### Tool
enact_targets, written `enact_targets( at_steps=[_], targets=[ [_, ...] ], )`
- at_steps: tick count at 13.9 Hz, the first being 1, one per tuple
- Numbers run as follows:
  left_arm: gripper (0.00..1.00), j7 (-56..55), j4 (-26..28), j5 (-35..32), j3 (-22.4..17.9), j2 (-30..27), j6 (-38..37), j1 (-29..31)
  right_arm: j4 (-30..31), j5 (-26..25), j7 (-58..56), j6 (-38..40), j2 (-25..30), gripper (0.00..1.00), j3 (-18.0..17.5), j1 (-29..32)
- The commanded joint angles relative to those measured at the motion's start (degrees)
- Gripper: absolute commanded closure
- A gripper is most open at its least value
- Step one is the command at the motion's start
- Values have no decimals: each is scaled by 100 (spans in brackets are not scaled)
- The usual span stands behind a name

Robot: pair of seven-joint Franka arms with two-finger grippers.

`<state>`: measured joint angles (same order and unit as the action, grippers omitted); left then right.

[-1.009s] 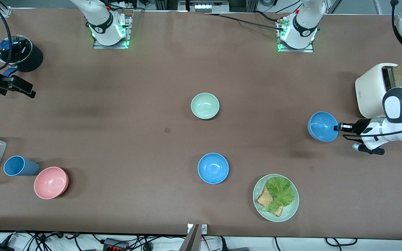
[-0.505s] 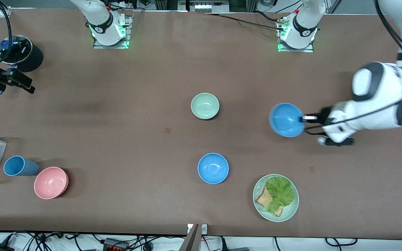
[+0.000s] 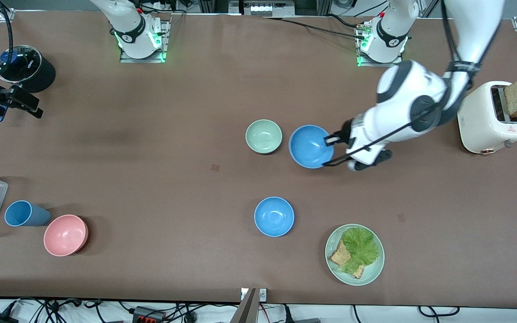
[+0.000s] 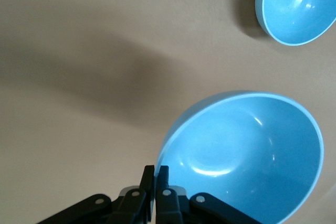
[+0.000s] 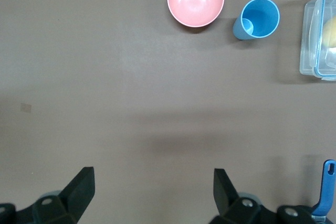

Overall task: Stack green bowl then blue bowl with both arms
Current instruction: 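Lift the blue bowl with the left gripper toward the green bowl, then lower the blue bowl into the green bowl and open the left gripper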

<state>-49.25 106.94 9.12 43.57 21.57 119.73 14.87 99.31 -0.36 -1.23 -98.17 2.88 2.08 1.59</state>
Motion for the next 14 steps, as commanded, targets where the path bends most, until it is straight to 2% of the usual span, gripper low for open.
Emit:
enact_targets(
  at_steps=[1,5,11,14],
  targets=[
    [100,-750,170,72,20,75,515,-299,150,-61,-105,9,160,0,46,-53],
    [100,-1621,380,46,3,225,1226,-800,150,-61,-105,17,169,0,47,-53],
    [100,-1930,916,29,-6,234,2079,-1029,168,-61,-114,-26,196,0,-6,-71],
    [100,-1939,969,29,-6,304,2186,-1091,177,-61,-105,-18,196,0,-6,-71]
  ],
)
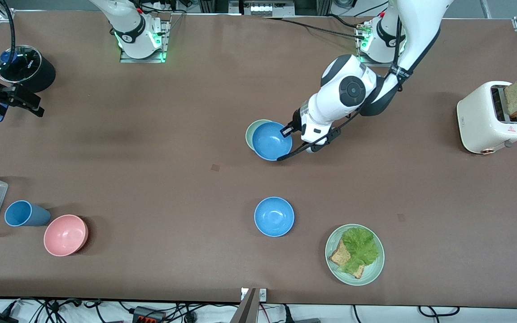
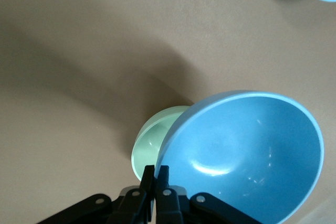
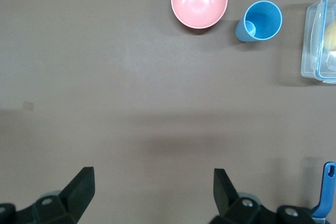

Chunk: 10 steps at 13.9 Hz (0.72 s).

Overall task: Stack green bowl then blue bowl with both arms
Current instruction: 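Lower the blue bowl into the green bowl and open the left gripper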

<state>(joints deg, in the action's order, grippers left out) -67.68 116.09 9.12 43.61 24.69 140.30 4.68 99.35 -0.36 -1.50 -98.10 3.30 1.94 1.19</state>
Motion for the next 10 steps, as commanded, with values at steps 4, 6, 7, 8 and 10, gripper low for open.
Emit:
enact_targets(
  at_steps=[4,6,7,8,10],
  targets=[
    [100,-122,221,20,-11,45,348,-151,198,-52,-61,-25,162,0,17,-22],
    [100,-254,230,20,-19,98,383,-213,190,-52,0,-25,170,0,17,-22],
    [100,-263,230,11,-19,115,384,-257,198,-52,0,-25,188,0,17,-22],
    [100,-272,247,11,-28,124,384,-275,199,-52,0,-25,179,0,17,-22],
    [100,-298,291,20,-28,150,384,-310,216,-52,35,-25,179,0,17,-31]
  ],
)
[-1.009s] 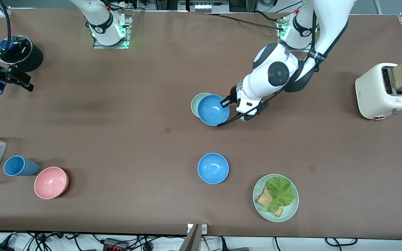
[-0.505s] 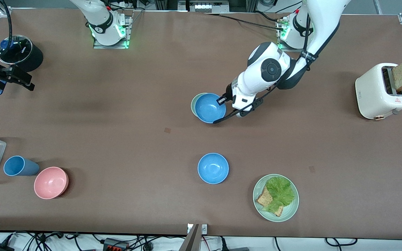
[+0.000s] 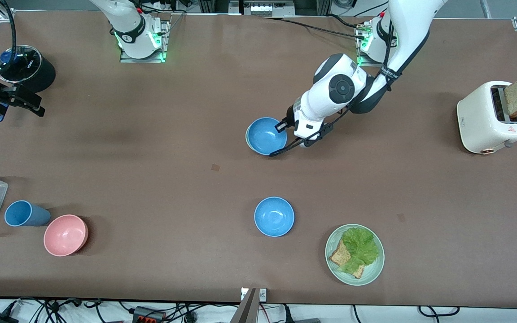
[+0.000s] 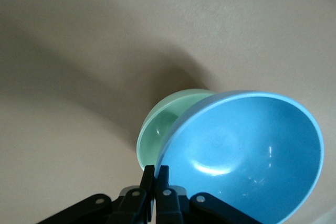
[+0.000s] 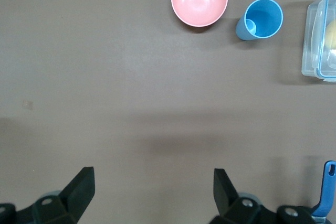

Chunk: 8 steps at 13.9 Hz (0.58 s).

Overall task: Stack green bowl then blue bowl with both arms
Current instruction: 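Lower the blue bowl into the green bowl and open the left gripper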

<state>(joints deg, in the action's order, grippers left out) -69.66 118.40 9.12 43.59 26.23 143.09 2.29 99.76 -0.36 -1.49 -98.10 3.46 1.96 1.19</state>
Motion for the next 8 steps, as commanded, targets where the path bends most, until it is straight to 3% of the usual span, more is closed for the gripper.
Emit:
enact_targets(
  at_steps=[1,8],
  targets=[
    [100,-109,69,11,-26,5,105,-70,201,-52,70,-25,172,0,15,-39],
    [100,-171,131,11,-35,14,158,-149,210,-52,70,2,208,0,15,-22]
  ],
)
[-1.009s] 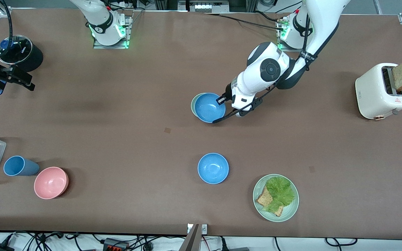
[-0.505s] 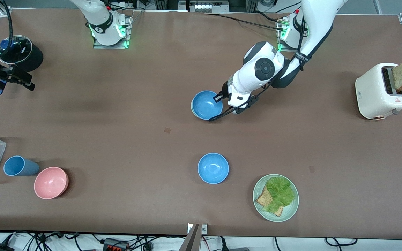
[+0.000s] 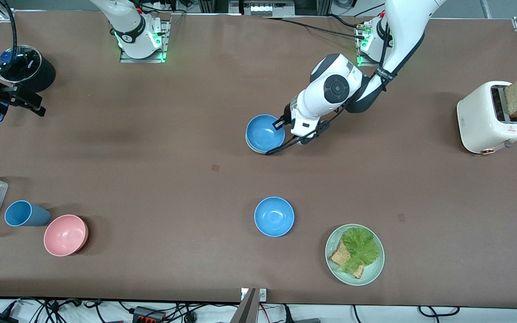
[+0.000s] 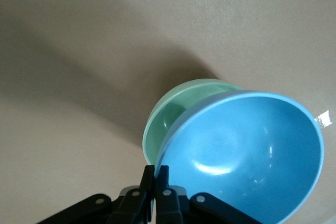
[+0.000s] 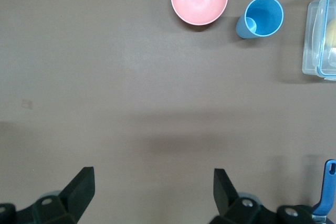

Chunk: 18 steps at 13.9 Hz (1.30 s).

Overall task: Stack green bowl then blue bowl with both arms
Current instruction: 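Lower the blue bowl into the green bowl and open the left gripper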

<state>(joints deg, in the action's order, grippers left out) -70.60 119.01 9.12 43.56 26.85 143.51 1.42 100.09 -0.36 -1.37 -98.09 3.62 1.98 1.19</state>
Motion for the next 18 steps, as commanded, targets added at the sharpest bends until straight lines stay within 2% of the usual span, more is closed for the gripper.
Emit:
enact_targets(
  at_steps=[1,10,11,12,13,15,18],
  targets=[
    [100,-77,70,11,-31,-48,116,-71,178,-52,58,0,191,0,13,-13],
    [99,-68,263,2,-58,-22,494,-194,178,-52,41,18,183,0,13,-13],
    [96,-68,263,2,-66,-22,485,-186,178,-52,41,18,191,0,22,-13],
    [84,-60,255,2,-93,-22,468,-186,178,-52,32,18,183,0,13,-13],
    [68,-59,229,2,-197,-22,424,-142,178,-52,32,18,191,0,13,-13],
    [63,-68,132,2,-216,-66,39,-63,178,-52,32,18,183,0,22,-13],
    [62,-68,-315,-7,-225,-92,-628,121,178,-52,-12,26,191,0,22,-13]
  ],
)
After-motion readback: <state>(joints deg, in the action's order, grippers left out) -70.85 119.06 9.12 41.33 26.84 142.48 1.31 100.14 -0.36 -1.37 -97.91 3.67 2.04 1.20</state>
